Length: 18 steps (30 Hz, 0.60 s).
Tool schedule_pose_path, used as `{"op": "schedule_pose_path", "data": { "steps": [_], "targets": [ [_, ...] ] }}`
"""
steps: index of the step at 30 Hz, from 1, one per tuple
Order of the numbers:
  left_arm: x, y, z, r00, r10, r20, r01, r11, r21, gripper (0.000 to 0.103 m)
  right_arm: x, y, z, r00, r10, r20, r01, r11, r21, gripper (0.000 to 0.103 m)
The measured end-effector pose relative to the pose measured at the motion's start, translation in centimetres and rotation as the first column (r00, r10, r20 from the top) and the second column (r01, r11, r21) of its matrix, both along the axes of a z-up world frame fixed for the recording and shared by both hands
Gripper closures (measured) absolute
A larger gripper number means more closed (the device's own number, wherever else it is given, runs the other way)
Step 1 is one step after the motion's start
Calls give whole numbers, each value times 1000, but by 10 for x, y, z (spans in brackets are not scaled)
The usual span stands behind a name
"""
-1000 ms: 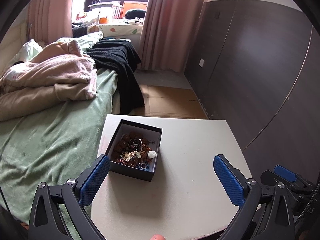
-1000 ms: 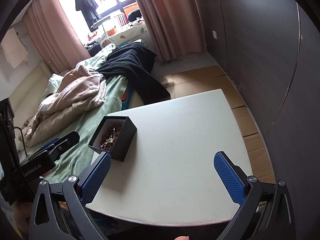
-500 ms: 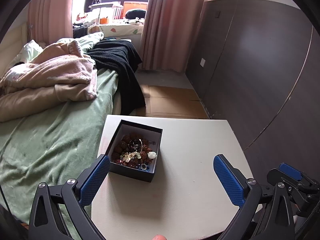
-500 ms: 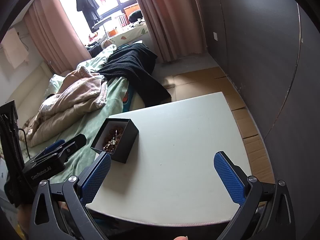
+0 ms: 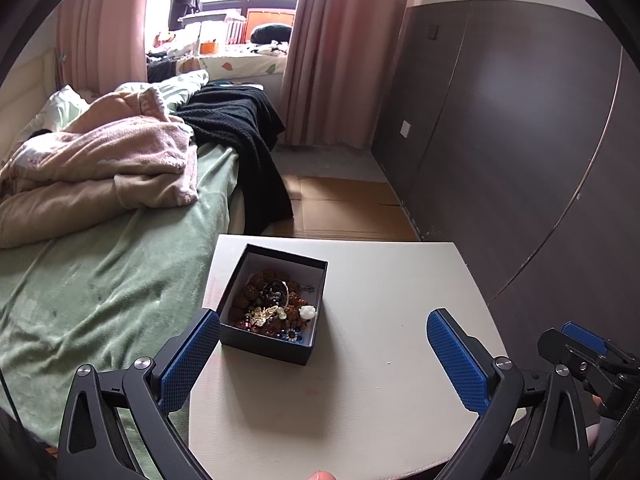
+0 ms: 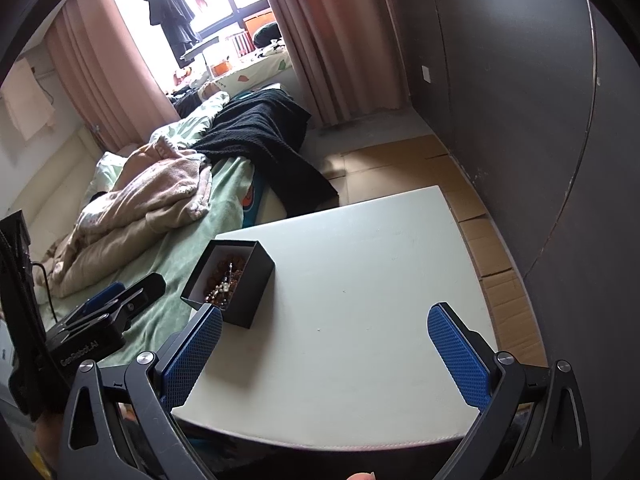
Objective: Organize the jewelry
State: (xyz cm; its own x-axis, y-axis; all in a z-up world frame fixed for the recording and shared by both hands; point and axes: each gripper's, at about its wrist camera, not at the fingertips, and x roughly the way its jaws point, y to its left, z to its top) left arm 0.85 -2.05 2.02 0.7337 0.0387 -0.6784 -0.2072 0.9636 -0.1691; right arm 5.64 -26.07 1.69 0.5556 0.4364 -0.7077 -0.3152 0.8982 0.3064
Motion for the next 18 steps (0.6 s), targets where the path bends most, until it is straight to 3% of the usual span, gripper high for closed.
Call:
{"op": "schedule_pose_path", "data": {
  "steps": [18],
  "targets": [
    [-2, -1, 1, 1000, -9, 0, 9, 1000, 3, 0, 0, -6, 5, 1000, -1, 9, 1, 1000, -1, 0]
  ]
}}
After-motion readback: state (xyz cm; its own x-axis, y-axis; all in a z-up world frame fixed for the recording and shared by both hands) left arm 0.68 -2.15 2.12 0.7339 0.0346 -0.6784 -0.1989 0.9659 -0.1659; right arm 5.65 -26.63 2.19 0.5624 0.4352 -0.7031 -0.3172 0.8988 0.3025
